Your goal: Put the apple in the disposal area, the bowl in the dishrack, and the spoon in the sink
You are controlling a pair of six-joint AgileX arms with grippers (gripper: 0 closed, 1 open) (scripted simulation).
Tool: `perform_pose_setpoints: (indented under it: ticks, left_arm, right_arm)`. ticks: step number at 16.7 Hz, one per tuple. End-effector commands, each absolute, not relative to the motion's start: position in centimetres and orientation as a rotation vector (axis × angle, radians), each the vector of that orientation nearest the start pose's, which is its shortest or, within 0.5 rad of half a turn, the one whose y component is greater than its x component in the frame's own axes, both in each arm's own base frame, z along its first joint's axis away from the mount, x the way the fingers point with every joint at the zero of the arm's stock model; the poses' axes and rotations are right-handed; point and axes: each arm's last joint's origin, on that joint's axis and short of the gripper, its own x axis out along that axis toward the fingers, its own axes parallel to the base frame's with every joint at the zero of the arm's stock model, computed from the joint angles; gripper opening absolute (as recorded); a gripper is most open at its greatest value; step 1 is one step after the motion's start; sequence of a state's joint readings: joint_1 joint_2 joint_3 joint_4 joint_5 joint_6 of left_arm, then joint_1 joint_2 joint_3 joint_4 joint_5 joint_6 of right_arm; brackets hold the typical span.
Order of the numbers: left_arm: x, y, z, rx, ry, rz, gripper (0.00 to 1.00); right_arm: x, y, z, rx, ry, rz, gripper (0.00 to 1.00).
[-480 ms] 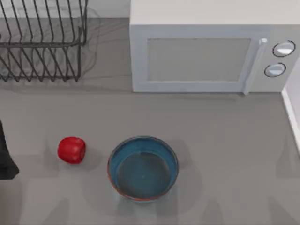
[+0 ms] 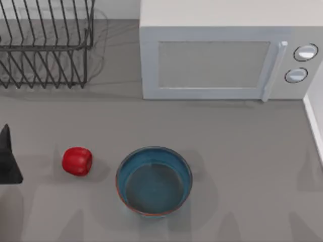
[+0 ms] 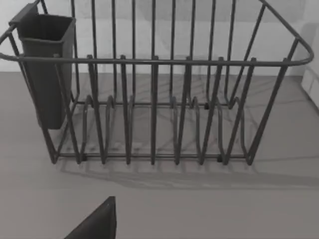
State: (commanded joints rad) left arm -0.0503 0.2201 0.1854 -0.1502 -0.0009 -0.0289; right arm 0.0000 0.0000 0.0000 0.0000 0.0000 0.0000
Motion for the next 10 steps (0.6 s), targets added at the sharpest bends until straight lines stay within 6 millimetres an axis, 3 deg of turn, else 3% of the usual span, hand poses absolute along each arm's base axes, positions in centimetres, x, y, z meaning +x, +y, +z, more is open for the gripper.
perform_pose_setpoints:
  ticks: [5,10]
  left_arm:
    - [14.9,-2.1,23.1,-0.039,0.558,-0.108,1.00]
    - [22.1,-5.2,24.5,-0.006,1.006,-0.142,1.00]
  right_arm:
    - [10.6,-0.1,16.0,0.000,0.000,0.000,1.00]
    - [10.6,-0.1,16.0,0.000,0.000,0.000,1.00]
